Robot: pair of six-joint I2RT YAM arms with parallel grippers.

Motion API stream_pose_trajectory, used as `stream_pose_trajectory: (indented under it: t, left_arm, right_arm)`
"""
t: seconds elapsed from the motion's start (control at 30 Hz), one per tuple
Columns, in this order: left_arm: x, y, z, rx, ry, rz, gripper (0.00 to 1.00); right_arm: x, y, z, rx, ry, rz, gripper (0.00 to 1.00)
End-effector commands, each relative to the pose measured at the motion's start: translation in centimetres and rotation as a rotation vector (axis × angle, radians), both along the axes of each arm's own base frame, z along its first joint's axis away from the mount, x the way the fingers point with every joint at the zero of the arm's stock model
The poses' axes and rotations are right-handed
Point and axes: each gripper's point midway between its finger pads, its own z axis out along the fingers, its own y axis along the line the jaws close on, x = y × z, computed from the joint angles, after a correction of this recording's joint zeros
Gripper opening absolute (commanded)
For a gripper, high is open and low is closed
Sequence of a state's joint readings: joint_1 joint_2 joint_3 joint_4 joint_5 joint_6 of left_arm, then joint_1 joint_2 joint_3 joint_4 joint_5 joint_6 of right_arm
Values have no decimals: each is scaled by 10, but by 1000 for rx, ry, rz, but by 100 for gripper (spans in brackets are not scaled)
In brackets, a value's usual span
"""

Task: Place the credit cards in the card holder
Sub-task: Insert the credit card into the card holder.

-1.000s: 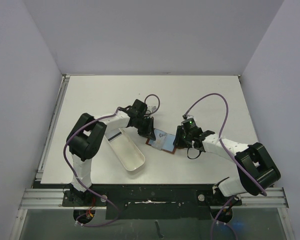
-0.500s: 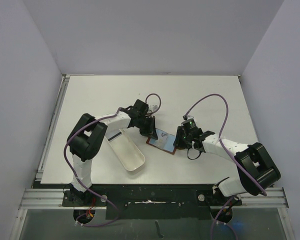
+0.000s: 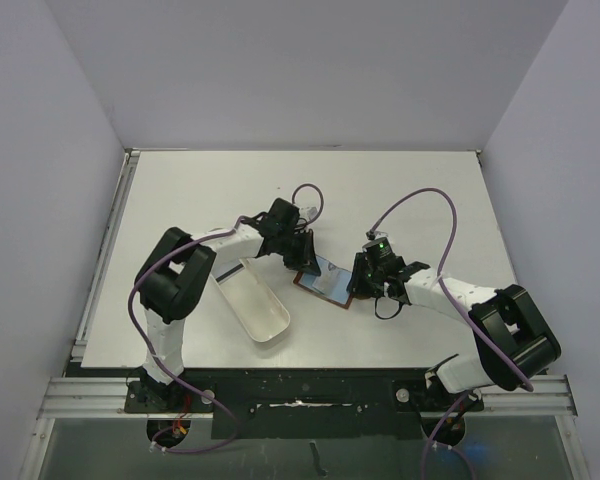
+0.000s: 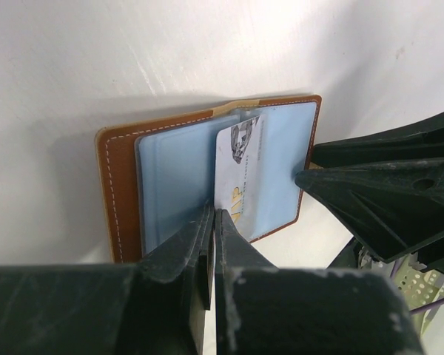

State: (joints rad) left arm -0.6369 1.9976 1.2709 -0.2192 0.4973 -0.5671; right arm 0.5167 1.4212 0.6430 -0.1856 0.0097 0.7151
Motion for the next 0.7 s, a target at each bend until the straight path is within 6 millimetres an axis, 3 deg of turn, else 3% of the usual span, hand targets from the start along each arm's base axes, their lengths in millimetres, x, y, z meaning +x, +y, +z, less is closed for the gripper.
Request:
stream_pose_trajectory:
  t: [0.0,0.67]
  left_arm:
    - [5,-13,15,-63,-48,5,0]
    - [-13,-21,5,-58,-26,-47,0]
  right_arm:
    - [9,0,0,3,-33,-25,29]
    - [16,3,2,14,-50,-37,29]
